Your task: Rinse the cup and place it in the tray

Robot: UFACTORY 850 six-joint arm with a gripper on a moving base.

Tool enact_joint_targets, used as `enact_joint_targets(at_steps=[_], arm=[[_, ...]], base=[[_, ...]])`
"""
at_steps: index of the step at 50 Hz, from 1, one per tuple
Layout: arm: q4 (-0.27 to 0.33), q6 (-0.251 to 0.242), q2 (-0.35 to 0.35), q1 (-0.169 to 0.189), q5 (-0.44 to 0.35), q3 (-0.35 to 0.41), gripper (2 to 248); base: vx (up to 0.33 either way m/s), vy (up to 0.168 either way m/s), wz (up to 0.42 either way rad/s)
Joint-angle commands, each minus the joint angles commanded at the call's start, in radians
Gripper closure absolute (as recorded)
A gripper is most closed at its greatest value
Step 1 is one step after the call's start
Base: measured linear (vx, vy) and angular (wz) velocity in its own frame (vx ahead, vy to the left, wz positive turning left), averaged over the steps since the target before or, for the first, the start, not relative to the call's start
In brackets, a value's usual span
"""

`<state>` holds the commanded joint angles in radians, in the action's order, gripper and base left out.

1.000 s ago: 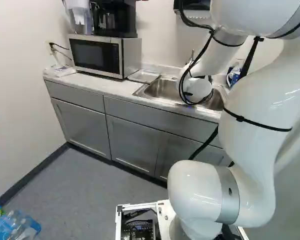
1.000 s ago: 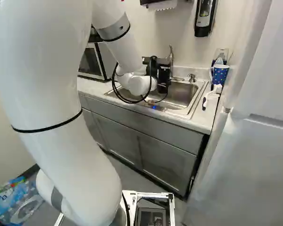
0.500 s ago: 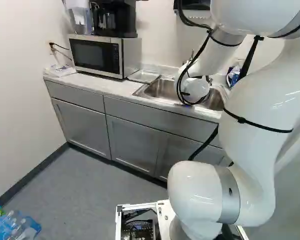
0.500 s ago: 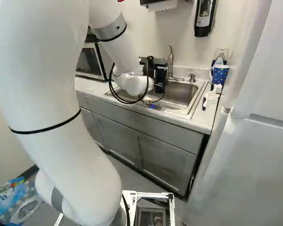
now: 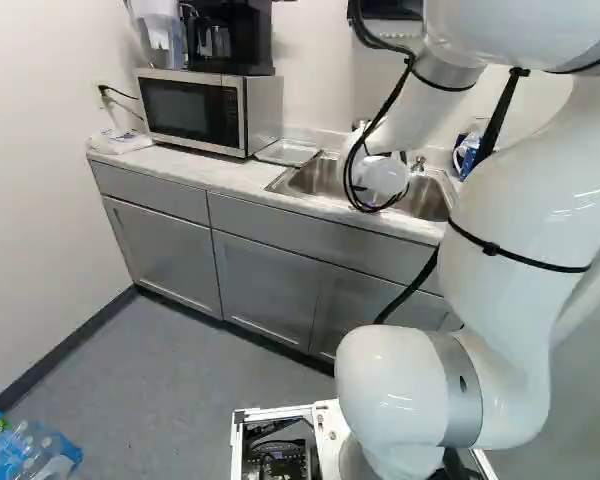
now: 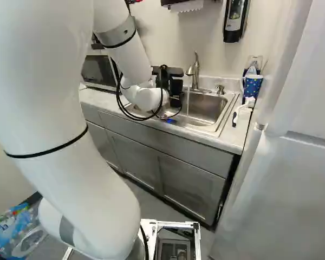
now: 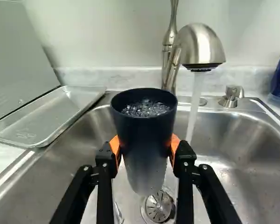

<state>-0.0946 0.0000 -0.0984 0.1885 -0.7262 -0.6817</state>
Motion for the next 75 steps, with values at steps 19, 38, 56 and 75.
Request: enact_joint_targets(at_steps=[19, 38, 56, 75], arm=[[0.000, 0.000, 0.026, -0.058, 0.000, 0.003, 128], [0.000, 0.000, -0.001, -0.105, 0.000, -0.068, 128], [0.000, 0.000, -0.028, -0.151, 0.000, -0.138, 128], [0.000, 0.000, -0.021, -0.154, 0.000, -0.144, 128]], base=[[0.000, 0.000, 0.000], [0.000, 0.000, 0.000], [0.000, 0.000, 0.000], [0.000, 0.000, 0.000]])
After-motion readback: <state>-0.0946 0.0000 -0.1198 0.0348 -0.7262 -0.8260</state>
